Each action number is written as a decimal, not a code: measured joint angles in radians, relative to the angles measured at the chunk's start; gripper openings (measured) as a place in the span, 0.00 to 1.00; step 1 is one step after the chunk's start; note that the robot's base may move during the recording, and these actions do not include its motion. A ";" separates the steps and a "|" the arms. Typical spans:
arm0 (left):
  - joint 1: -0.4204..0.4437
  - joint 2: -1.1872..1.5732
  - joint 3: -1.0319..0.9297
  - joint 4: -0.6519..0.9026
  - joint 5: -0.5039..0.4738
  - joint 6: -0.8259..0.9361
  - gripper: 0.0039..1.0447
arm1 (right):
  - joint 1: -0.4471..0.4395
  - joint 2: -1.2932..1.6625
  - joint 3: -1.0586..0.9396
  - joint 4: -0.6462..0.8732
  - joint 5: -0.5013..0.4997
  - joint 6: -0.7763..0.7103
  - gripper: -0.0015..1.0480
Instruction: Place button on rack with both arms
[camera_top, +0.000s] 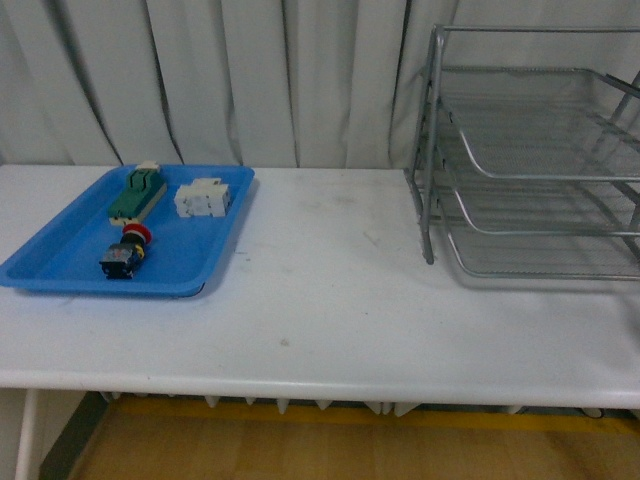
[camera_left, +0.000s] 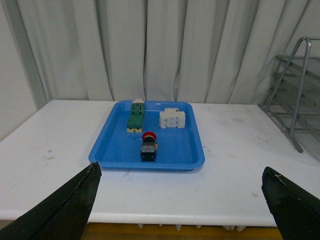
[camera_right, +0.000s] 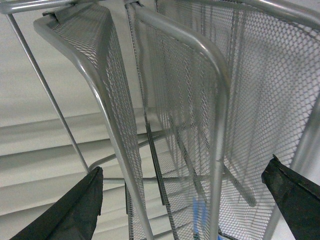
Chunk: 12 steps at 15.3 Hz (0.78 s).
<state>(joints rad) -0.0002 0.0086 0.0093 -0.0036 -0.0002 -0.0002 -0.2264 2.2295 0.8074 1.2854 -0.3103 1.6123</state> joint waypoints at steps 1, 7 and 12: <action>0.000 0.000 0.000 0.000 0.000 0.000 0.94 | 0.012 0.014 0.025 0.002 -0.001 0.004 0.94; 0.000 0.000 0.000 0.000 0.000 0.000 0.94 | 0.043 0.087 0.021 0.000 -0.023 0.005 0.94; 0.000 0.000 0.000 0.000 0.000 0.000 0.94 | 0.057 0.100 0.072 0.002 -0.035 -0.025 0.94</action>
<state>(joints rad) -0.0002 0.0086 0.0093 -0.0036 0.0002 -0.0002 -0.1692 2.3295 0.8795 1.2873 -0.3450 1.5871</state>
